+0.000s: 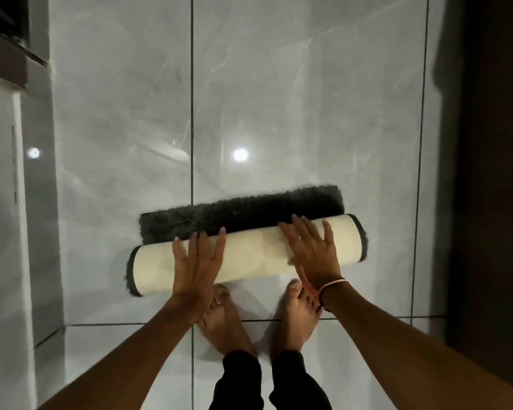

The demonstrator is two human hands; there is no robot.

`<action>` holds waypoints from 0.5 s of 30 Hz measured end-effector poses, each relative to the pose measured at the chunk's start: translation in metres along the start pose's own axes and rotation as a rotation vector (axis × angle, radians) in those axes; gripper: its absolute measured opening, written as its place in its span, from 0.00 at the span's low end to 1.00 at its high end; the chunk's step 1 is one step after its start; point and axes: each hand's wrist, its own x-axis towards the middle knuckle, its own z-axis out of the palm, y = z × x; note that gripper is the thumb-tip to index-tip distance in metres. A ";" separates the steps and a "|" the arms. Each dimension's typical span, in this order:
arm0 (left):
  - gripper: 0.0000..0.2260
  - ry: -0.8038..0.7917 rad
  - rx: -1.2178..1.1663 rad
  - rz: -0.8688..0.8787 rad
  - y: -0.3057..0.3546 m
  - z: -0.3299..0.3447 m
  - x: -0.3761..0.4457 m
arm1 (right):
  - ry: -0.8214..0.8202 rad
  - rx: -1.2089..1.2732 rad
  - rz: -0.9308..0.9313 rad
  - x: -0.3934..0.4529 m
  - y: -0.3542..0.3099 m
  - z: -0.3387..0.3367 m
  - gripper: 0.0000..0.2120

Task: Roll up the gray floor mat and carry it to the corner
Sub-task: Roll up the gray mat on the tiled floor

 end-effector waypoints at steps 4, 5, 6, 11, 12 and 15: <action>0.43 0.226 -0.105 0.006 0.003 -0.019 0.004 | 0.283 0.049 0.033 0.001 -0.004 -0.003 0.28; 0.41 0.203 -0.113 0.034 0.005 -0.023 0.009 | 0.267 0.046 0.038 0.005 -0.006 -0.005 0.29; 0.41 0.167 -0.112 0.055 0.006 -0.026 0.015 | 0.248 0.052 0.037 0.012 -0.007 -0.009 0.29; 0.57 0.113 -0.007 0.073 -0.002 -0.034 0.049 | 0.247 0.132 0.090 0.046 -0.007 -0.021 0.25; 0.58 0.113 0.008 0.075 -0.005 -0.035 0.055 | 0.255 0.153 0.100 0.051 -0.006 -0.022 0.24; 0.59 0.114 0.047 0.073 -0.011 -0.037 0.064 | 0.303 0.204 0.107 0.059 -0.005 -0.026 0.19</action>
